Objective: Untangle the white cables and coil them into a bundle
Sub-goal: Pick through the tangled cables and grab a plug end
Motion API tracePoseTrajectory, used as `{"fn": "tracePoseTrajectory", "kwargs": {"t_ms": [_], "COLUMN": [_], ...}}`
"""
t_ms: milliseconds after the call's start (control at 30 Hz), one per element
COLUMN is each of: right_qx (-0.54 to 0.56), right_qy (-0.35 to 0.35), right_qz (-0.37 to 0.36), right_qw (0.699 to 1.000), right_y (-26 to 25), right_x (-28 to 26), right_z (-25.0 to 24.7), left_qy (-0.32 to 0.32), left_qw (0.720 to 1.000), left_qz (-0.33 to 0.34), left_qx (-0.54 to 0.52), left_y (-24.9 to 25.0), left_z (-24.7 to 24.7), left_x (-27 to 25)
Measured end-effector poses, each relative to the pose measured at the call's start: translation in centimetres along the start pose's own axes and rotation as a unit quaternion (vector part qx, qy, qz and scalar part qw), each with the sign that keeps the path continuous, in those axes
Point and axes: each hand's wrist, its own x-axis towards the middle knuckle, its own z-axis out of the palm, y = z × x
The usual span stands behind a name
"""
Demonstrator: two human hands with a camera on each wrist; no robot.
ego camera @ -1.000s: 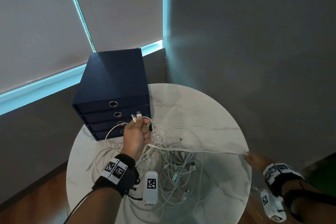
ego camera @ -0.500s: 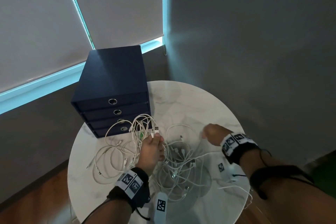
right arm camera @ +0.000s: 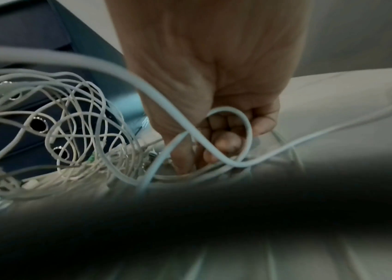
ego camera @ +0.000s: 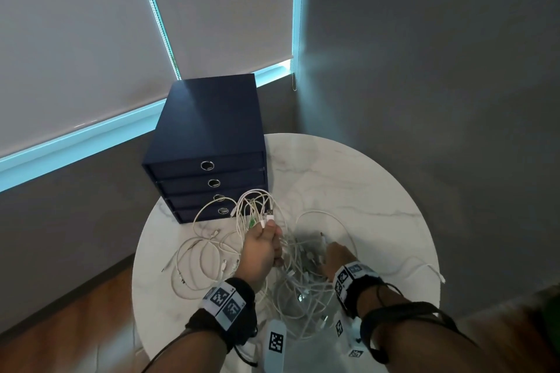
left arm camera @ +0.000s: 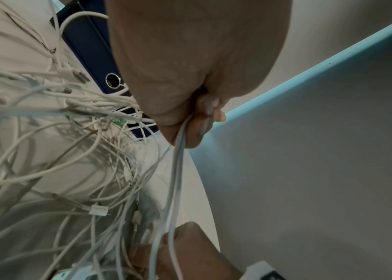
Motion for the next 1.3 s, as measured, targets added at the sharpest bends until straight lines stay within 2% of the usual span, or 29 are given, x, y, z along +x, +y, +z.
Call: {"fn": "tracePoseTrajectory", "kwargs": {"t_ms": [133,233,333,400,533,567,633,700,767,800,867,967,1033,1200,1300], "right_qx": [0.028,0.030,0.078,0.148,0.348,0.397,0.494,0.548,0.573,0.580,0.568,0.468,0.428,0.416,0.408], "right_qy": [-0.016,-0.036,-0.060,-0.016,0.093,0.119,0.188,0.241,0.245,0.229,0.183,0.128,0.101,0.072,0.056], "right_qz": [0.039,0.044,-0.002,-0.051,-0.109,-0.122,-0.159,-0.191,-0.229,-0.245,-0.282,-0.291,-0.285,-0.268,-0.278], "right_qw": [0.999,0.998,0.995,0.988,0.926,0.902,0.834,0.778,0.748,0.743,0.752,0.825,0.852,0.866,0.868], "right_y": [-0.1,0.3,-0.1,-1.1,-3.5,-4.4,-6.1,-7.4,-8.3,-8.7,-9.1,-9.3,-9.4,-10.4,-10.2], "right_x": [-0.2,-0.3,0.1,0.5,0.2,-0.3,-1.5,-2.9,-3.9,-4.2,-4.4,-4.2,-4.2,-5.5,-5.6], "right_z": [0.2,-0.2,-3.5,-7.3,-16.0,-18.3,-22.5,-25.6,-26.7,-26.6,-24.7,-19.8,-16.5,-11.1,-9.7], "left_qy": [-0.006,-0.009,-0.012,-0.013,-0.013,-0.014,-0.013,-0.008,-0.002,0.003,0.011,0.015,0.015,0.006,0.035], "left_qw": [1.000,0.999,0.998,0.998,0.998,0.998,0.998,0.997,0.997,0.996,0.995,0.993,0.993,0.993,0.994], "left_qz": [-0.002,-0.008,-0.016,-0.018,-0.016,-0.015,-0.010,-0.007,0.002,0.012,0.028,0.048,0.058,0.091,0.096], "left_qx": [-0.024,-0.045,-0.060,-0.060,-0.062,-0.064,-0.064,-0.070,-0.082,-0.084,-0.091,-0.104,-0.106,-0.072,-0.042], "left_y": [0.2,0.5,0.8,1.0,1.3,1.4,1.5,1.8,2.2,2.4,2.9,3.5,3.8,4.2,4.0], "left_z": [0.0,0.1,0.3,0.3,0.9,1.0,1.2,1.4,1.5,1.6,1.9,2.3,2.6,2.8,2.4], "left_x": [0.3,0.6,0.7,0.9,1.2,1.2,1.3,1.5,1.6,1.5,1.2,0.9,0.8,0.5,0.6]}}
